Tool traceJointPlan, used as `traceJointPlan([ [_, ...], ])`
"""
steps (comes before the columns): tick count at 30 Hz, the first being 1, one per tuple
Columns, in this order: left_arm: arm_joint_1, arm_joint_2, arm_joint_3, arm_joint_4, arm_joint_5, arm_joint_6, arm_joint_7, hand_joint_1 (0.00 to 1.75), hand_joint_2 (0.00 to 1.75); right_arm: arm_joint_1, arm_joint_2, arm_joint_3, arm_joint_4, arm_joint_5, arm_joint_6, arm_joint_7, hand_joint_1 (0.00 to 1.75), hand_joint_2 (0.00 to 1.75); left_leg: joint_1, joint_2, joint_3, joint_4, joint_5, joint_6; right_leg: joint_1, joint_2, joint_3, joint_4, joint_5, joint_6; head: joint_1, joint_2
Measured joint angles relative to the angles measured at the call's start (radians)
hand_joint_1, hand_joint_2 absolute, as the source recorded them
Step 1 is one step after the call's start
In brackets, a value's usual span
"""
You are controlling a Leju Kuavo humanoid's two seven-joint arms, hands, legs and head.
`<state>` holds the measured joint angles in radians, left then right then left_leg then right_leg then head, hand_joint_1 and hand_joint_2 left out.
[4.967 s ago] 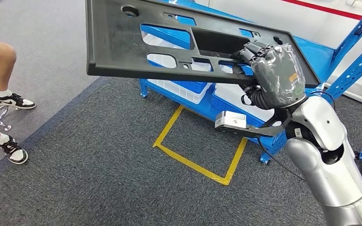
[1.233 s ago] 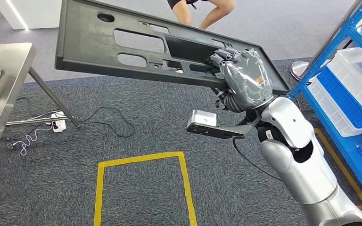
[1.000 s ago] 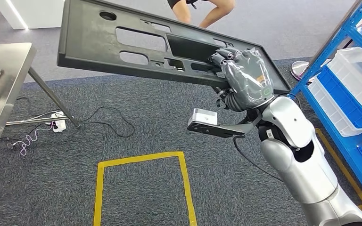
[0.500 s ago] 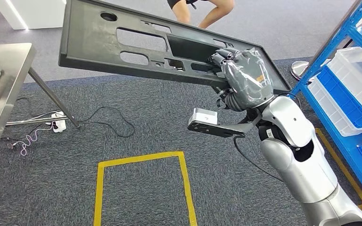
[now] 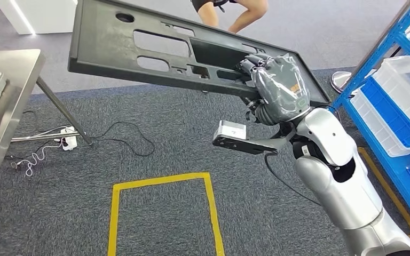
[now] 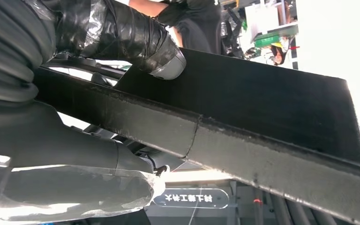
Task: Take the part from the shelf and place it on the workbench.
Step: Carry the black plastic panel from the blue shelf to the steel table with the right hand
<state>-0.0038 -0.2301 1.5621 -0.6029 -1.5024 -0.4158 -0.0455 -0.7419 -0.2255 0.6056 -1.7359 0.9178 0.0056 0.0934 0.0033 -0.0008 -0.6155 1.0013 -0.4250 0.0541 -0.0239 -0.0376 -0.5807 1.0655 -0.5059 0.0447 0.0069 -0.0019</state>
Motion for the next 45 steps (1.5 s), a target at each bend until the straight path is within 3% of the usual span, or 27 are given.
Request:
traceJointPlan([
  [3,-0.003,0.000,0.000,0.000,0.001,0.000,0.000,0.00,1.75,-0.001,-0.001,-0.002,0.001,0.000,0.000,-0.001,1.75,1.75,-0.005,-0.004,0.008,0.000,-0.003,0.005,0.002,0.032,-0.102,0.185,-0.090,-0.009,0.000,0.000],
  [4,-0.003,0.000,0.000,-0.001,0.001,0.000,0.000,0.00,1.75,0.000,-0.002,-0.002,0.002,0.000,0.000,-0.001,1.75,1.75,-0.008,-0.007,0.009,0.001,-0.005,0.005,0.003,0.035,-0.130,0.225,-0.098,-0.014,0.000,0.000],
  [5,-0.003,0.000,0.000,-0.001,0.001,0.000,0.000,0.00,1.75,0.001,-0.003,-0.002,0.003,0.000,0.000,-0.001,1.75,1.75,-0.010,-0.011,0.013,0.003,-0.010,0.004,0.003,0.036,-0.139,0.227,-0.085,-0.019,0.000,0.000],
  [6,-0.003,0.000,0.000,-0.001,0.001,0.000,0.000,0.00,1.75,0.001,-0.004,-0.003,0.003,0.000,0.000,-0.001,1.75,1.75,-0.012,-0.015,0.018,0.006,-0.015,0.001,0.005,0.036,-0.127,0.188,-0.051,-0.025,0.000,0.000],
  [8,-0.001,-0.001,0.000,-0.001,0.002,-0.003,0.000,0.00,1.75,0.000,-0.007,-0.003,0.004,0.000,0.001,-0.001,1.75,1.75,-0.013,-0.021,0.032,0.011,-0.030,-0.005,0.013,0.037,-0.076,0.053,0.026,-0.038,0.000,0.000],
  [10,0.000,-0.002,0.000,-0.001,0.002,-0.005,0.000,0.00,1.75,-0.003,-0.009,-0.003,0.005,0.000,0.002,-0.001,1.75,1.75,-0.010,-0.023,0.037,0.010,-0.041,-0.015,0.023,0.039,-0.044,-0.030,0.047,-0.048,0.000,0.000],
  [13,-0.002,-0.003,0.000,-0.001,0.002,-0.006,0.000,0.00,1.75,-0.005,-0.009,-0.003,0.004,0.000,0.005,-0.001,1.75,1.75,-0.007,-0.021,0.041,0.024,-0.038,-0.034,0.027,0.038,-0.019,-0.055,0.042,-0.064,-0.001,0.000],
  [15,-0.002,-0.004,0.000,-0.003,0.002,-0.006,0.000,0.00,1.75,-0.007,-0.010,-0.003,0.004,0.000,0.005,0.000,1.75,1.75,-0.006,-0.017,0.018,0.086,-0.038,-0.045,0.021,0.034,0.014,-0.067,0.034,-0.076,-0.001,0.000],
  [17,-0.001,-0.005,0.000,-0.004,0.002,-0.006,0.000,0.00,1.75,-0.010,-0.011,-0.004,0.004,0.000,0.005,0.000,1.75,1.75,0.000,-0.013,-0.054,0.203,-0.062,-0.055,0.018,0.031,0.043,-0.072,0.018,-0.081,-0.001,0.000],
  [19,0.001,-0.005,0.000,-0.004,0.002,-0.006,0.001,0.00,1.75,-0.009,-0.011,-0.003,0.004,0.000,0.005,-0.001,1.75,1.75,0.007,-0.010,-0.130,0.288,-0.112,-0.064,0.017,0.031,0.070,-0.072,-0.005,-0.079,-0.001,0.000],
  [21,0.004,-0.002,0.000,-0.005,0.005,-0.007,0.003,0.00,1.75,-0.009,-0.008,-0.002,0.005,0.002,0.006,0.000,1.75,1.75,0.013,-0.006,-0.157,0.262,-0.130,-0.072,0.013,0.032,0.108,-0.072,-0.035,-0.074,-0.002,0.000],
  [22,0.007,0.001,0.000,-0.005,0.008,-0.008,0.005,0.00,1.75,-0.010,-0.003,-0.001,0.005,0.006,0.007,0.003,1.75,1.75,0.015,-0.003,-0.151,0.210,-0.104,-0.074,0.010,0.032,0.129,-0.073,-0.053,-0.070,-0.002,0.000],
  [25,0.012,0.019,0.001,-0.002,0.019,-0.005,0.017,0.00,1.75,-0.015,0.021,0.010,0.013,0.021,0.008,0.016,1.75,1.75,0.014,0.010,-0.126,0.050,0.066,-0.071,0.008,0.034,0.174,-0.080,-0.100,-0.052,0.000,0.000],
  [26,0.012,0.027,0.001,0.002,0.024,0.001,0.023,0.00,1.75,-0.018,0.029,0.015,0.017,0.025,0.007,0.017,1.75,1.75,0.011,0.012,-0.122,0.028,0.096,-0.064,0.008,0.034,0.184,-0.086,-0.107,-0.044,0.000,0.000],
  [28,0.010,0.050,0.001,0.018,0.038,0.019,0.039,0.00,1.75,-0.025,0.051,0.025,0.029,0.038,0.003,0.017,1.75,1.75,0.008,0.006,-0.101,0.017,0.081,-0.046,0.007,0.034,0.192,-0.075,-0.092,-0.029,0.002,0.000],
  [30,0.012,0.081,0.001,0.049,0.051,0.040,0.053,0.00,1.75,-0.035,0.082,0.038,0.056,0.056,-0.007,0.018,1.75,1.75,0.008,0.001,-0.066,0.005,0.060,-0.031,0.004,0.035,0.145,0.021,-0.049,-0.024,0.004,0.000],
  [32,0.011,0.114,0.001,0.086,0.055,0.056,0.064,0.00,1.75,-0.047,0.112,0.055,0.093,0.069,-0.021,0.020,1.75,1.75,0.007,-0.003,-0.027,-0.002,0.031,-0.022,0.004,0.036,0.042,0.159,-0.049,-0.025,0.005,0.000],
  [34,0.009,0.141,0.000,0.117,0.052,0.065,0.068,0.00,1.75,-0.053,0.132,0.072,0.119,0.074,-0.028,0.027,1.75,1.75,0.005,-0.010,0.015,-0.003,-0.004,-0.019,0.005,0.037,-0.057,0.230,-0.135,-0.024,0.004,0.000],
  [35,0.009,0.149,0.000,0.129,0.049,0.068,0.065,0.00,1.75,-0.054,0.136,0.078,0.126,0.072,-0.031,0.030,1.75,1.75,0.004,-0.014,0.040,-0.003,-0.024,-0.018,0.005,0.037,-0.091,0.231,-0.185,-0.024,0.004,0.000],
  [36,0.011,0.155,0.000,0.137,0.046,0.071,0.061,0.00,1.75,-0.053,0.134,0.081,0.128,0.065,-0.034,0.032,1.75,1.75,0.003,-0.018,0.067,-0.003,-0.045,-0.018,0.006,0.037,-0.115,0.212,-0.215,-0.026,0.004,0.000],
  [37,0.013,0.156,0.000,0.142,0.040,0.071,0.053,0.00,1.75,-0.053,0.124,0.082,0.128,0.053,-0.037,0.030,1.75,1.75,0.001,-0.022,0.097,-0.003,-0.067,-0.019,0.008,0.037,-0.130,0.173,-0.202,-0.031,0.004,0.000],
  [38,0.017,0.153,0.000,0.144,0.033,0.068,0.044,0.00,1.75,-0.050,0.108,0.081,0.125,0.038,-0.041,0.025,1.75,1.75,0.001,-0.025,0.122,-0.004,-0.089,-0.019,0.012,0.037,-0.140,0.118,-0.133,-0.039,0.005,0.000],
  [40,0.023,0.135,0.000,0.139,0.016,0.050,0.020,0.00,1.75,-0.039,0.059,0.073,0.109,0.005,-0.044,0.012,1.75,1.75,-0.001,-0.034,0.164,-0.005,-0.130,-0.026,0.024,0.040,-0.147,0.018,0.061,-0.053,0.004,0.000],
  [41,0.025,0.121,0.000,0.127,0.007,0.036,0.008,0.00,1.75,-0.033,0.034,0.063,0.095,-0.008,-0.041,0.005,1.75,1.75,0.000,-0.038,0.179,-0.008,-0.141,-0.031,0.030,0.042,-0.144,-0.010,0.127,-0.058,0.004,0.000],
  [42,0.025,0.107,0.000,0.110,0.000,0.019,-0.003,0.00,1.75,-0.028,0.012,0.051,0.079,-0.017,-0.035,0.000,1.75,1.75,0.000,-0.041,0.188,-0.004,-0.141,-0.037,0.033,0.045,-0.138,-0.023,0.147,-0.062,0.003,0.000],
  [43,0.025,0.092,0.001,0.091,-0.006,0.004,-0.011,0.00,1.75,-0.024,-0.005,0.037,0.064,-0.023,-0.027,-0.003,1.75,1.75,0.000,-0.041,0.186,0.007,-0.132,-0.043,0.033,0.047,-0.125,-0.028,0.140,-0.068,0.003,0.000],
  [45,0.025,0.066,0.001,0.056,-0.010,-0.017,-0.020,0.00,1.75,-0.020,-0.027,0.010,0.039,-0.028,-0.015,-0.005,1.75,1.75,0.002,-0.029,0.135,0.106,-0.077,-0.051,0.028,0.050,-0.087,-0.051,0.123,-0.079,0.003,0.000],
])
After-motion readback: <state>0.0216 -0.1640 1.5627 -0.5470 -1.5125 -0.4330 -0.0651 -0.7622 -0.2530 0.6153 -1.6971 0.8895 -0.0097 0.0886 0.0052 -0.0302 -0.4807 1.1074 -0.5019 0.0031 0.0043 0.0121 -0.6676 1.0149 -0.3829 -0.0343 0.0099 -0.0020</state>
